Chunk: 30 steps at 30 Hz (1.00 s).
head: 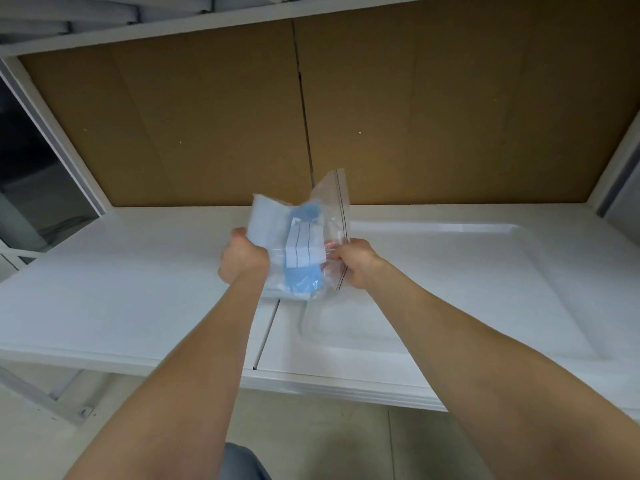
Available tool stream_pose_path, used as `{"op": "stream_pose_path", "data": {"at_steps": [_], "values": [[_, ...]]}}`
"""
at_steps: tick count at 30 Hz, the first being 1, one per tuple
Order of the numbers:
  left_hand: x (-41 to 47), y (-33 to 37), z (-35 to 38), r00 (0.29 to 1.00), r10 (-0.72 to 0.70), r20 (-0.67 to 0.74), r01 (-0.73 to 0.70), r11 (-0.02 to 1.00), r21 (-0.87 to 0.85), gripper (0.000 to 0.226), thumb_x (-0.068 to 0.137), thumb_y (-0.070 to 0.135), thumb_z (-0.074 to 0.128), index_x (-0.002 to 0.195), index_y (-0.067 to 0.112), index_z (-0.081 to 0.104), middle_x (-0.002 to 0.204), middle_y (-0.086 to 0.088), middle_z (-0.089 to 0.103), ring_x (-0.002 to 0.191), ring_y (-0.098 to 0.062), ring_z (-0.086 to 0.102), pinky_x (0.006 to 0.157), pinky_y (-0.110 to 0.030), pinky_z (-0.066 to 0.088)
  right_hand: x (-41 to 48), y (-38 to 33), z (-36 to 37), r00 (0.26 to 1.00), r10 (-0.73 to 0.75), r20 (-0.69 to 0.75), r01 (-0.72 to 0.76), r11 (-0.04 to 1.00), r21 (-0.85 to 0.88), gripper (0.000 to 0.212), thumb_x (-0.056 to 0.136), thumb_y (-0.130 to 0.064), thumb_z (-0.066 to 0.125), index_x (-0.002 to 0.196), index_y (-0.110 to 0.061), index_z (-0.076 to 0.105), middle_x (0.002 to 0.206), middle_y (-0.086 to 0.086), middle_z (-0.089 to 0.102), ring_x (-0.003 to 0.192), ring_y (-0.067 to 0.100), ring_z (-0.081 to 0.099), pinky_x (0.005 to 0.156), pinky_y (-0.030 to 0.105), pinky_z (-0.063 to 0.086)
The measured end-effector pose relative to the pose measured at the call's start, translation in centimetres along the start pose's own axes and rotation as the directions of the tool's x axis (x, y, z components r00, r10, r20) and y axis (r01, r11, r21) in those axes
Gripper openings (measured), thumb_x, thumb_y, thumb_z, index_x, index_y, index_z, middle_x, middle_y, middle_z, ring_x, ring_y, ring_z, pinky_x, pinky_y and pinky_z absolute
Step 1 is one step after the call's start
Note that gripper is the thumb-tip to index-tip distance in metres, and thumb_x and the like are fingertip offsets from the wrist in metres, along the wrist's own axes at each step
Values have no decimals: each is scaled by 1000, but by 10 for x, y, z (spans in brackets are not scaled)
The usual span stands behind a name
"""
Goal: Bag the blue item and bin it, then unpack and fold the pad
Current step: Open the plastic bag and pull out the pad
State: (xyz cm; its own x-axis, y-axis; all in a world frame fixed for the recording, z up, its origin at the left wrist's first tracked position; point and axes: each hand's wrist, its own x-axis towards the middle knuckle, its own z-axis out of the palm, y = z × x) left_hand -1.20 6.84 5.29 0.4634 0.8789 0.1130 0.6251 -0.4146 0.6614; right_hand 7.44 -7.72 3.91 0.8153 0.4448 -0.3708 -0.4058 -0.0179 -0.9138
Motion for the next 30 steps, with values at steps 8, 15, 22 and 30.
{"op": "stream_pose_path", "data": {"at_steps": [8,15,22,30], "values": [[-37,54,19,988,119,103,-94,971,-219,41,90,4,40,126,16,53,121,-14,62,110,-36,58,92,-38,48,-30,-23,-82,989,-59,-137,82,983,167,7,87,-2,63,90,-7,59,78,11,62,62,21,60,55,27,54],[-82,73,53,944,234,231,-197,965,-175,36,91,5,42,120,13,61,118,-18,64,109,-37,59,88,-35,47,-64,-20,-166,936,-1,-353,87,970,228,12,95,-17,56,89,-9,64,74,3,60,59,10,56,42,14,45],[-88,70,75,928,265,263,-294,953,77,33,92,9,44,121,13,60,121,-18,61,112,-37,57,89,-38,48,-81,-7,-197,952,42,-302,30,973,228,9,88,1,62,79,-2,61,68,9,57,56,14,52,41,16,49],[-122,110,92,813,387,436,-428,904,-5,34,89,25,61,122,17,61,125,-8,60,115,-26,58,96,-32,46,-82,-1,-192,964,66,-259,-16,982,189,11,89,-5,64,78,-7,62,67,4,59,56,11,55,48,16,51]]}}
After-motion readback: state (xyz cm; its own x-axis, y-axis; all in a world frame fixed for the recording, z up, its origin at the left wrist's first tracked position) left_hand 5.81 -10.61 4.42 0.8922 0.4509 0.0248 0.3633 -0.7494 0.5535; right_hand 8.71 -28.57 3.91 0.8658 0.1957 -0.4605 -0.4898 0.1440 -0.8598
